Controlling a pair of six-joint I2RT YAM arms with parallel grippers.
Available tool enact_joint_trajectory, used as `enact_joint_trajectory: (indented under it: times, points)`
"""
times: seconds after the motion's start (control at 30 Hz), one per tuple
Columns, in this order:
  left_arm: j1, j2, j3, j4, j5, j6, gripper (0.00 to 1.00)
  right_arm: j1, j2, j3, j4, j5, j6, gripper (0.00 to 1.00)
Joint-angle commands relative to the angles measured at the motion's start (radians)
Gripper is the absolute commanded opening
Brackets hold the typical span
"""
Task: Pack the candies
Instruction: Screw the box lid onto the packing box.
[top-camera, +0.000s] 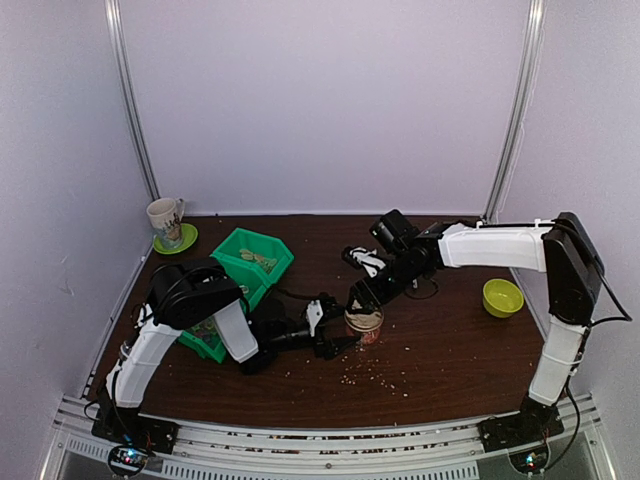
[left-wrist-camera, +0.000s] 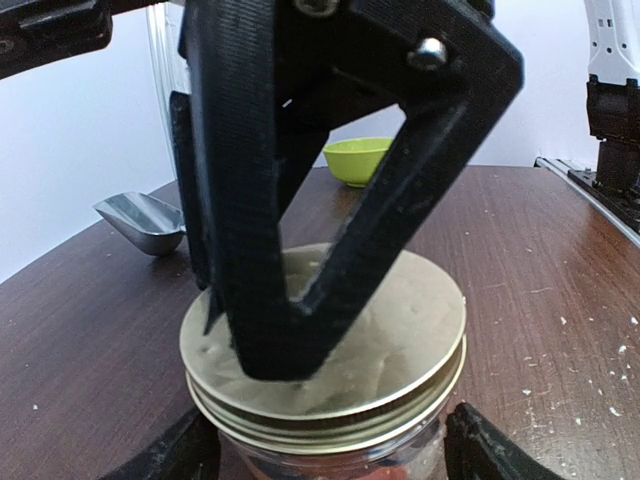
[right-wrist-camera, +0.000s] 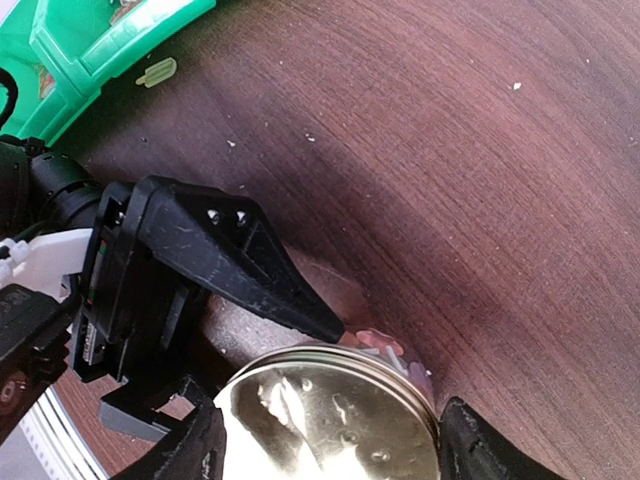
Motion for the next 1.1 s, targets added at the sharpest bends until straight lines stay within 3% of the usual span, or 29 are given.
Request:
enact_joint_trajectory:
  times: [0.0,0.5,1.07]
  points:
    - [0.013,0.069,-0.012,-0.147,-0.016,0.049,0.79,-0.001,-0.018,-0.028,0.013,-0.014,0.013,0.72]
    - [0.013,0.071,-0.005,-0.158,-0.013,0.046,0.79,0.0,-0.07,-0.069,-0.014,0.043,0.026,0.58]
    - [0.013,0.072,0.001,-0.167,-0.003,0.047,0.79,-0.002,-0.081,-0.044,0.001,0.11,0.026,0.72]
